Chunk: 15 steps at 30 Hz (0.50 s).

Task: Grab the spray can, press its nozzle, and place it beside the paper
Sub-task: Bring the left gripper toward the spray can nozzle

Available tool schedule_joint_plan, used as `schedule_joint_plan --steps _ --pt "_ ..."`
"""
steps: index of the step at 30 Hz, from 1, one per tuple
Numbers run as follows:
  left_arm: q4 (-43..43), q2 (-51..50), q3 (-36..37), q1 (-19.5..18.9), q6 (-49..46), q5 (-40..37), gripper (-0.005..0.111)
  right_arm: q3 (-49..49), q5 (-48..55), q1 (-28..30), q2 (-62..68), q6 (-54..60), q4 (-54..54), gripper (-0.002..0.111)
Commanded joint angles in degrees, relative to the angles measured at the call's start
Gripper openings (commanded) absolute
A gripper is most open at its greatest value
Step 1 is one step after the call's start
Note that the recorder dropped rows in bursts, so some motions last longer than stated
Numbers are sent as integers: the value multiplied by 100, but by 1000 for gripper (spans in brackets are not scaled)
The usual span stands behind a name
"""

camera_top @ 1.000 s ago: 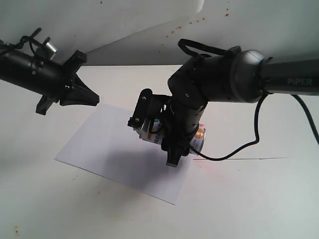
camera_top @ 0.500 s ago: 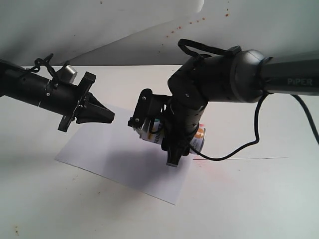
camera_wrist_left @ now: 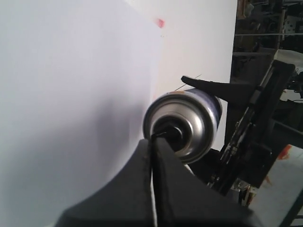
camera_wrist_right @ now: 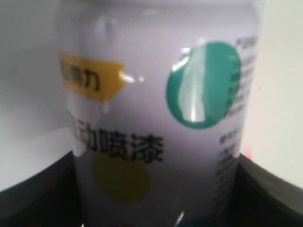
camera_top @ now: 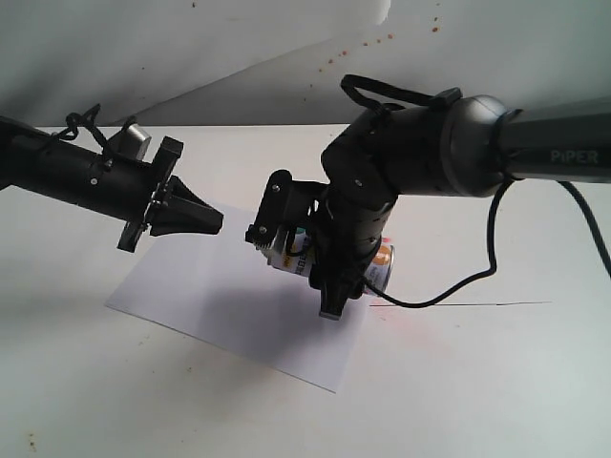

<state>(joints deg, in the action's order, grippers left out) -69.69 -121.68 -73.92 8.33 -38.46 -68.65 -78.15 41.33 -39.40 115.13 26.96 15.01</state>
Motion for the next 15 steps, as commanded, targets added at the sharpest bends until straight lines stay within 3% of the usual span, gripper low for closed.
schedule_joint_plan --steps 1,15 --pt "-169 8 -43 133 -92 -120 0 -60 -91 12 -87 8 35 0" --pt "-273 -145 -43 396 -95 56 0 -60 -40 12 -87 8 35 0"
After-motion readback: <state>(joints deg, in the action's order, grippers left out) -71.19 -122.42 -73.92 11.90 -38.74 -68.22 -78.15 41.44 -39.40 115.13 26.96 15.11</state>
